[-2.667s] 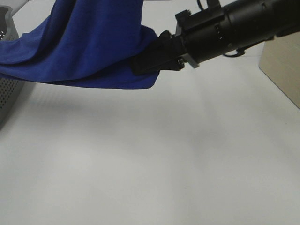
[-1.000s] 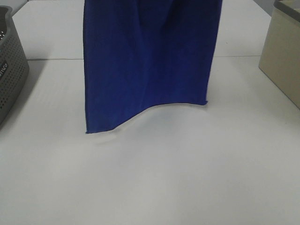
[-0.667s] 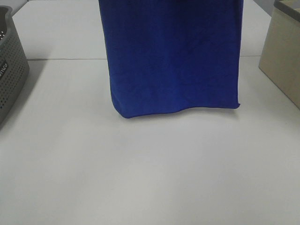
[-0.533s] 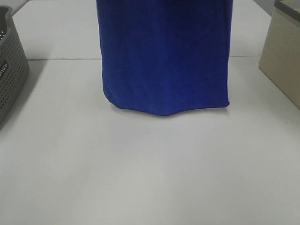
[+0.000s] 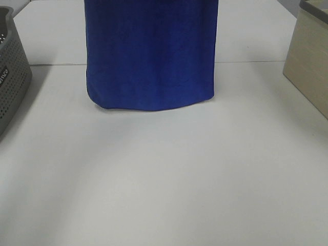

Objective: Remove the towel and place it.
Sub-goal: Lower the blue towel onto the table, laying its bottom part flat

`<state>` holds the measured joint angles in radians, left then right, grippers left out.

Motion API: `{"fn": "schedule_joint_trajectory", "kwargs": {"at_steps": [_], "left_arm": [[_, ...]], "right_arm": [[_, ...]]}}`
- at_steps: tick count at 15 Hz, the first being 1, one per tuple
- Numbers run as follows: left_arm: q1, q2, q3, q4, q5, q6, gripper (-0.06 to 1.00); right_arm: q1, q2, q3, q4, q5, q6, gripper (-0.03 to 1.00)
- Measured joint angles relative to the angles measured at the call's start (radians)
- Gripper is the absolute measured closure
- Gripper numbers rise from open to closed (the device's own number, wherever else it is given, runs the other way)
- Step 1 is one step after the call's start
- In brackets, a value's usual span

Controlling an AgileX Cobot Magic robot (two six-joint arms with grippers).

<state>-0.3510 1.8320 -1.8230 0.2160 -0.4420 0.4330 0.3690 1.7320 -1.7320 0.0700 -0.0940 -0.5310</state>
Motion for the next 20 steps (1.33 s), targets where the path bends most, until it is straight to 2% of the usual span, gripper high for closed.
{"fn": "schedule_joint_trajectory", "kwargs": {"at_steps": [3,4,5,6,9,10,17,20], "left_arm": [[0.032,0.121,-0.135,-0.001,-0.023,0.000,0.94],[0.037,0.170,-0.202,-0.004,-0.025,0.000,0.94],[0.036,0.249,-0.324,-0.005,-0.022,0.000,0.94],[0.036,0.276,-0.369,-0.005,-0.018,0.000,0.94],[0.036,0.382,-0.550,0.007,0.075,0.000,0.94],[0.036,0.396,-0.566,0.017,0.137,0.000,0.94],[0.036,0.397,-0.568,0.018,0.188,0.000,0.94],[0.035,0.396,-0.568,0.018,0.243,0.000,0.94]], "right_arm": [[0.000,0.115,-0.099,0.000,-0.048,0.000,0.95],[0.000,0.159,-0.150,0.000,-0.049,0.000,0.95],[0.000,0.215,-0.224,0.000,-0.050,0.005,0.95],[0.000,0.231,-0.247,0.000,-0.050,0.006,0.95],[-0.016,0.261,-0.298,0.000,-0.050,0.012,0.95],[-0.030,0.261,-0.302,0.000,-0.046,0.017,0.95],[-0.035,0.261,-0.302,0.000,0.026,0.025,0.95],[-0.035,0.259,-0.302,0.000,0.068,0.073,0.95]]}}
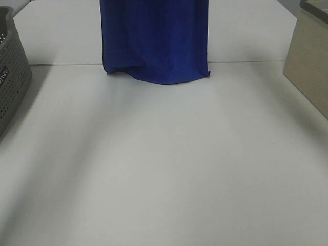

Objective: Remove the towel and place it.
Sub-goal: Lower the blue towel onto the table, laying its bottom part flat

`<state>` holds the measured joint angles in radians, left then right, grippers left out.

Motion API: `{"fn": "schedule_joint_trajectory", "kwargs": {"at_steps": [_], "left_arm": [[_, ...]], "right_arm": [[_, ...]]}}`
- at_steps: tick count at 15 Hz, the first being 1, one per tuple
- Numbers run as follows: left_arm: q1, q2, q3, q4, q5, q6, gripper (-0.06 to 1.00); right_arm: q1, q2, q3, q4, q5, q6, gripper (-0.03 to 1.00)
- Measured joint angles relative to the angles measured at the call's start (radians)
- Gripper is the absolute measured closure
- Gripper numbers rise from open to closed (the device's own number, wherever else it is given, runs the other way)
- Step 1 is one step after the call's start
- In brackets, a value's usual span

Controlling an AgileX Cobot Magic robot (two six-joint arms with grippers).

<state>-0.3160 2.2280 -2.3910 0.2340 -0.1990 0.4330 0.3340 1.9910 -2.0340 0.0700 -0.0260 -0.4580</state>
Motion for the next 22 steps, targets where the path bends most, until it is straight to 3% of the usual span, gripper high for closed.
{"fn": "schedule_joint_trajectory", "kwargs": {"at_steps": [3,7,9,13,17,18,20,22], "left_arm": [[0.000,-0.036,0.000,-0.001,0.199,-0.001,0.94],[-0.011,-0.103,-0.001,-0.003,0.520,0.003,0.94],[-0.015,-0.132,-0.001,-0.005,0.631,0.014,0.94],[-0.015,-0.212,-0.002,-0.044,0.940,0.086,0.94],[-0.015,-0.263,-0.002,-0.112,1.182,0.170,0.94],[-0.015,-0.286,-0.003,-0.140,1.301,0.208,0.94],[-0.015,-0.292,-0.003,-0.152,1.393,0.225,0.94],[-0.015,-0.291,-0.003,-0.160,1.413,0.217,0.94]], "right_arm": [[0.000,-0.031,0.000,0.020,0.119,0.016,0.95],[0.000,-0.080,0.000,0.141,0.311,0.016,0.95],[0.000,-0.099,0.000,0.176,0.397,0.016,0.95],[0.000,-0.133,0.000,0.244,0.623,0.016,0.95],[0.000,-0.145,0.000,0.324,0.816,-0.020,0.95],[0.000,-0.164,0.000,0.349,0.915,-0.039,0.95],[0.000,-0.168,-0.001,0.354,0.992,-0.047,0.95],[0.000,-0.168,-0.001,0.354,1.088,-0.060,0.95]]}}
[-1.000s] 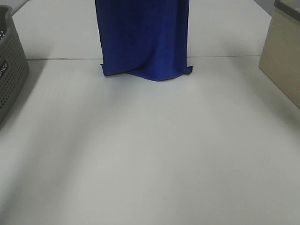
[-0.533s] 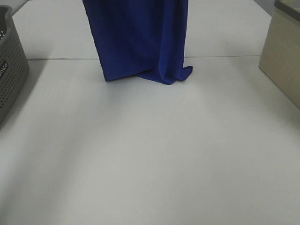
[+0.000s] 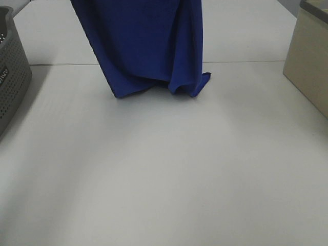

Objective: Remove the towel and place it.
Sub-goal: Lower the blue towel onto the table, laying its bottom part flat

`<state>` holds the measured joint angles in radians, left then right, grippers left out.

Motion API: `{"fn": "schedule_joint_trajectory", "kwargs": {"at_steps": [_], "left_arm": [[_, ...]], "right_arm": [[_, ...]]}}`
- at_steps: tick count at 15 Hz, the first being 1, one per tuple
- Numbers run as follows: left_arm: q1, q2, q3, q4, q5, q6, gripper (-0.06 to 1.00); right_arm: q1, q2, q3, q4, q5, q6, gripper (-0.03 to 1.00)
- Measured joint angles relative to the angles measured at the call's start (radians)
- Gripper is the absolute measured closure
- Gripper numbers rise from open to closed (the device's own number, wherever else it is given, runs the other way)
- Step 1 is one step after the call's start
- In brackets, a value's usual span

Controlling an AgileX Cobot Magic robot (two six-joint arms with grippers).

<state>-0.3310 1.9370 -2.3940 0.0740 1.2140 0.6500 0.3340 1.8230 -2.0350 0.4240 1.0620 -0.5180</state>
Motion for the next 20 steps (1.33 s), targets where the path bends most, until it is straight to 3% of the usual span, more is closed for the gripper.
{"fn": "schedule_joint_trajectory", "kwargs": {"at_steps": [3,6,9,13,16,20], "left_arm": [[0.000,-0.009,0.000,-0.006,0.002,-0.080,0.94],[0.000,-0.061,0.076,-0.022,0.002,-0.120,0.94],[0.000,-0.244,0.334,-0.034,0.003,-0.120,0.94],[0.000,-0.375,0.517,-0.100,0.003,-0.120,0.94],[0.000,-0.441,0.665,-0.128,0.002,-0.125,0.94],[0.000,-0.470,0.818,-0.261,0.002,-0.139,0.94]], "right_arm": [[0.000,0.000,-0.001,-0.005,0.128,-0.015,0.95],[0.000,0.000,-0.001,-0.023,0.155,-0.022,0.95],[0.000,0.000,-0.001,-0.046,0.156,-0.015,0.95],[0.000,-0.009,0.007,-0.046,0.156,0.040,0.95],[0.001,-0.081,0.130,-0.043,0.155,0.049,0.95],[0.001,-0.187,0.359,-0.015,0.154,0.049,0.95]]}}
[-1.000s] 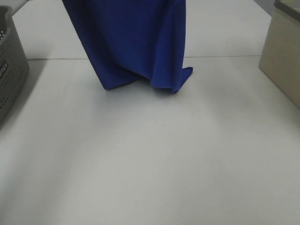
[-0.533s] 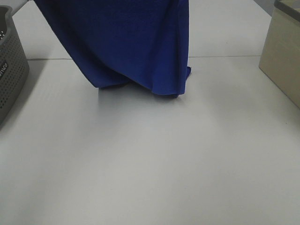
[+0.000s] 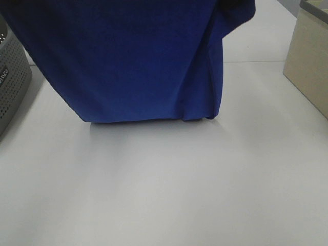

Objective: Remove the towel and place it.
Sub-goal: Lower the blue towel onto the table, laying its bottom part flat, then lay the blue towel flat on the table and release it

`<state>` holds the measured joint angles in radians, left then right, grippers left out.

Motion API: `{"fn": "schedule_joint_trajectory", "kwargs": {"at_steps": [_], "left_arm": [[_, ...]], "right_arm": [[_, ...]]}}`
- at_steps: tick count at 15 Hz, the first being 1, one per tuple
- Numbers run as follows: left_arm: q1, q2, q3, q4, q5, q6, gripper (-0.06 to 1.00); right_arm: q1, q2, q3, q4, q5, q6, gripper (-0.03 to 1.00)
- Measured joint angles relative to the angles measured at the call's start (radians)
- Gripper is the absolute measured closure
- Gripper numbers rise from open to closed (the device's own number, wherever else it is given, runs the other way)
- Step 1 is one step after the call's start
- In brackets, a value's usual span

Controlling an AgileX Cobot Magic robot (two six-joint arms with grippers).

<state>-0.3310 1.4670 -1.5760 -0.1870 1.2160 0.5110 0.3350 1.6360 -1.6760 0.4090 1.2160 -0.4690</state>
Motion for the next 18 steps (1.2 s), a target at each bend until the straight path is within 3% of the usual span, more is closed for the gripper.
{"fn": "schedule_joint_trajectory", "kwargs": {"at_steps": [2,7,9,10,18], "left_arm": [[0.000,-0.018,0.081,-0.059,-0.001,-0.054,0.94],[0.000,-0.115,0.286,-0.107,-0.003,-0.133,0.94],[0.000,-0.207,0.500,-0.164,-0.009,-0.153,0.94],[-0.002,-0.235,0.543,-0.176,-0.011,-0.161,0.94],[-0.007,-0.401,0.731,-0.278,-0.041,-0.202,0.94]], "right_arm": [[0.000,-0.059,0.115,0.004,-0.001,0.000,0.95],[0.000,-0.175,0.312,0.016,-0.002,0.001,0.95],[0.001,-0.248,0.462,0.022,-0.004,0.030,0.95],[0.005,-0.278,0.531,0.022,-0.004,0.040,0.95],[0.011,-0.408,0.678,0.015,-0.007,0.115,0.95]]}}
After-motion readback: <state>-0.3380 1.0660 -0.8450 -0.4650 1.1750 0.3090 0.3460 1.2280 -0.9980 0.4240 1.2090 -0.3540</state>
